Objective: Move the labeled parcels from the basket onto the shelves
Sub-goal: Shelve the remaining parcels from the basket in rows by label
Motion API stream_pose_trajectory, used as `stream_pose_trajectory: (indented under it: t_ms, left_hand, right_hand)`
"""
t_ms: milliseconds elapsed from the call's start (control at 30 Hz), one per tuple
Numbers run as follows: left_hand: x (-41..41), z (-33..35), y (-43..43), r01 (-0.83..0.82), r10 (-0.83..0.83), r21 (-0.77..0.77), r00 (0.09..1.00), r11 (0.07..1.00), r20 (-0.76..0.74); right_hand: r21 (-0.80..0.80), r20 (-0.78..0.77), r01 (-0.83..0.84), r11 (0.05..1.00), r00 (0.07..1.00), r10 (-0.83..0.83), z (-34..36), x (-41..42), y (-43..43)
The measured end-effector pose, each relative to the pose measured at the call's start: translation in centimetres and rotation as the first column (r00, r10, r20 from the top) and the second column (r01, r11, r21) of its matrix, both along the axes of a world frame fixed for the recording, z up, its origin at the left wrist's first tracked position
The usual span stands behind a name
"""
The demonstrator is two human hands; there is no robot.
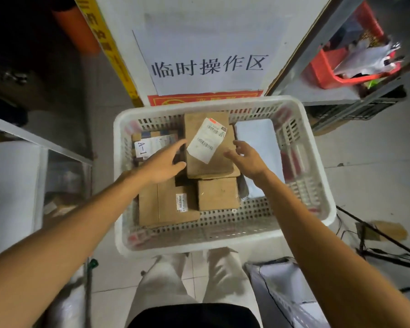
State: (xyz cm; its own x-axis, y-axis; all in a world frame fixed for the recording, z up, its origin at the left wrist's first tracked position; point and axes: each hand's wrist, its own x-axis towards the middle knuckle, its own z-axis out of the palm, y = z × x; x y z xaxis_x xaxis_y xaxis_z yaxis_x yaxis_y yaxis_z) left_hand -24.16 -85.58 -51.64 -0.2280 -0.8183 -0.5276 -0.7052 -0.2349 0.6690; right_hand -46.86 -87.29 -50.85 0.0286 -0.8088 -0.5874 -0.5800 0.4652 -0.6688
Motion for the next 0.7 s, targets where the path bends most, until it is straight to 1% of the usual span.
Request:
stream_pose_trajectory:
  t_ms: [167,300,367,433,467,533,633,700]
  left_hand:
    - [-1.6,-3.0,-1.6,-0.210,0.210,0.093,0.978,0.973,0.004]
    - [-3.5,-5.5,-2.1,-0.294,0.301,0.122,0.953,0.948,-0.043]
    - [-4.4,-6.6,-2.2,-0.370,0.383,0.129,0.918,0.920,-0.097]
    - [-5.1,-8.0,-2.1,-0.450,0.459,0.097,0.882,0.888,-0.109]
    - [-5.3,-8.2,-2.2,-0.486,0.498,0.121,0.861,0.865,-0.103]
    - [-5.3,-9.1,-2.0,-0.574,0.598,0.182,0.792,0.798,-0.125]
    - [-5.2,-9.6,-1.3,-0.616,0.649,0.211,0.745,0.759,-0.154]
    - [-5.6,-9.3,-0.6,-0.632,0.676,0.252,0.718,0.733,-0.168]
  right_hand:
    - [0.064,0.082,0.018,0.998,0.996,-0.023,-3.7,0.1,-2.8]
    - [0.076,0.098,0.074,0.994,0.992,-0.081,-6.8,-0.1,-3.2]
    - [0.128,0.113,0.097,0.987,0.987,-0.111,-8.4,-0.5,-2.9]
    - [0.156,0.206,0.160,0.975,0.960,-0.190,-9.9,-1.1,-2.6]
    - [0.178,0.251,0.179,0.968,0.943,-0.221,-10.2,-1.2,-2.6]
    - [0.222,0.307,0.198,0.955,0.915,-0.261,-10.9,-1.4,-2.6]
    - [0.222,0.370,0.198,0.955,0.889,-0.271,-11.5,-1.6,-2.1]
    - [0.226,0.374,0.186,0.956,0.890,-0.262,-11.6,-2.0,-1.4]
